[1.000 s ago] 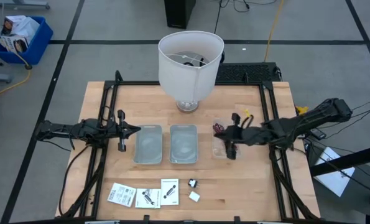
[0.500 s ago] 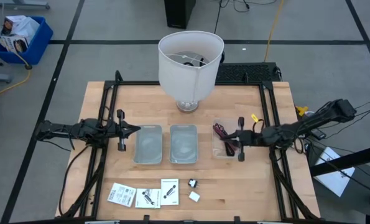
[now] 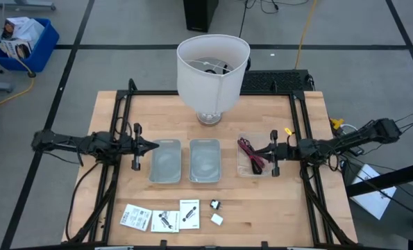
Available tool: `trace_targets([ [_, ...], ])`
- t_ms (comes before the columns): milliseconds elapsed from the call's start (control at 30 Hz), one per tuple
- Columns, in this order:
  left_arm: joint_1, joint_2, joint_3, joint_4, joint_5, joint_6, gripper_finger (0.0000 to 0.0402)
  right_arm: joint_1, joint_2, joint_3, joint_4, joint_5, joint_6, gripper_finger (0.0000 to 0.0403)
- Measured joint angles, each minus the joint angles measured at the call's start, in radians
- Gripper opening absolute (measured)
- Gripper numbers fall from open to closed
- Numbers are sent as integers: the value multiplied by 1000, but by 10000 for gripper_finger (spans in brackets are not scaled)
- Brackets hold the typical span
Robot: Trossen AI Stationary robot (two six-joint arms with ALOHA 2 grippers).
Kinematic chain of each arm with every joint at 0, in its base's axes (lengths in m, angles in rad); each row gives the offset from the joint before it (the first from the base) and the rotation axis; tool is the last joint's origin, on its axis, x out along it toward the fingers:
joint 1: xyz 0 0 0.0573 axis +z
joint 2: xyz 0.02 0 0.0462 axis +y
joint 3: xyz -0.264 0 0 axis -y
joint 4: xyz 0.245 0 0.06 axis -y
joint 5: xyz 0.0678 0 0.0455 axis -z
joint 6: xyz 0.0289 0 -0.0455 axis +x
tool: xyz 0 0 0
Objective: Pick and place items into bin
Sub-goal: Put the black charger adapter into the right gray bin
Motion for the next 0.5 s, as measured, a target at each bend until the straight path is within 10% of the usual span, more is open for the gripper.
trace_targets([
  [500,-212,939,421,212,-239,23,2,-142,-53,-4,-25,-125,-28,0],
])
